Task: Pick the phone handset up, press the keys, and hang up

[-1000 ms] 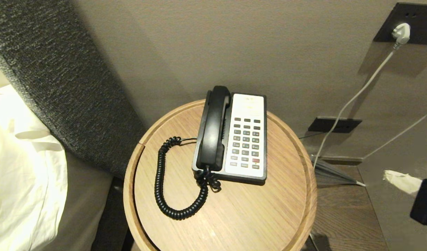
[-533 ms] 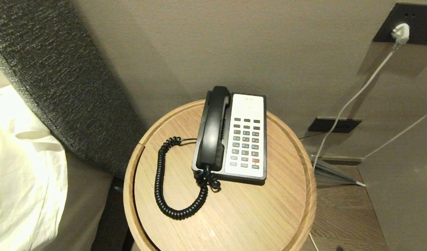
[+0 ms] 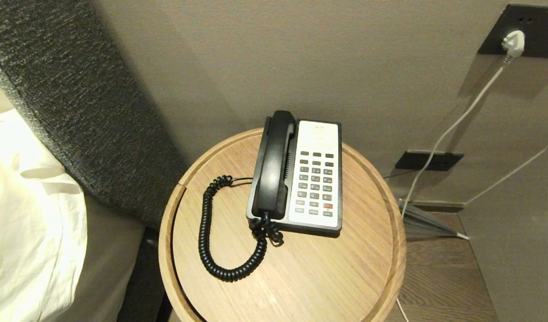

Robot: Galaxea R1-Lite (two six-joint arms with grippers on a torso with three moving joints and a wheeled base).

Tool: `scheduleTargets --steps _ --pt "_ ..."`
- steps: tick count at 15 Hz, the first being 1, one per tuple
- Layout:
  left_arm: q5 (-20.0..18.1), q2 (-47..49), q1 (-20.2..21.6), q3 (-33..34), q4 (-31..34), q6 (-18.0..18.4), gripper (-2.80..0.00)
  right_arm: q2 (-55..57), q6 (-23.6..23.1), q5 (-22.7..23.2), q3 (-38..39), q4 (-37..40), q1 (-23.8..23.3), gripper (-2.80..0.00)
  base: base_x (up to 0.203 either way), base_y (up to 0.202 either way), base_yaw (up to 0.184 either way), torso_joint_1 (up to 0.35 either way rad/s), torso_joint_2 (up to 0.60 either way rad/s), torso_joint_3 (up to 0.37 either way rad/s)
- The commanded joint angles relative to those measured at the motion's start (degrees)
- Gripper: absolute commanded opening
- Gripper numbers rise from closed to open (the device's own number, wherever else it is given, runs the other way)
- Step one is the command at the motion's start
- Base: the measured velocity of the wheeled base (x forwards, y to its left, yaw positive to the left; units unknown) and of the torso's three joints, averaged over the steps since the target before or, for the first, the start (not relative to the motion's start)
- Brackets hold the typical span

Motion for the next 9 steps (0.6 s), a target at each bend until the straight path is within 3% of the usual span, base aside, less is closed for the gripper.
scheduleTargets --steps 1,3,6,7,9 --pt "0.0 0.07 -0.02 2.29 -0.06 -0.04 -2.8 -10.73 -6.97 6.43 3.03 -0.73 -3.26 -2.8 0.0 0.0 0.0 0.0 0.0 0.0" --pt "0.0 0.07 -0.02 2.29 -0.06 -0.04 -2.8 -17.94 -13.94 12.6 8.01 -2.75 -4.44 -2.8 0.0 0.0 0.0 0.0 0.0 0.0" --pt "0.0 0.07 -0.02 2.29 -0.06 -0.03 -2.8 -19.21 -16.38 16.01 20.74 -21.38 -4.97 -2.8 0.0 0.0 0.0 0.0 0.0 0.0" --pt "0.0 0.07 -0.02 2.29 -0.06 0.05 -2.8 -19.26 -16.75 17.63 22.07 -23.28 -5.04 -2.8 0.0 0.0 0.0 0.0 0.0 0.0" --pt "0.0 0.07 -0.02 2.29 -0.06 0.05 -2.8 -19.87 -19.95 21.16 21.11 -16.19 -5.1 -2.8 0.0 0.0 0.0 0.0 0.0 0.0"
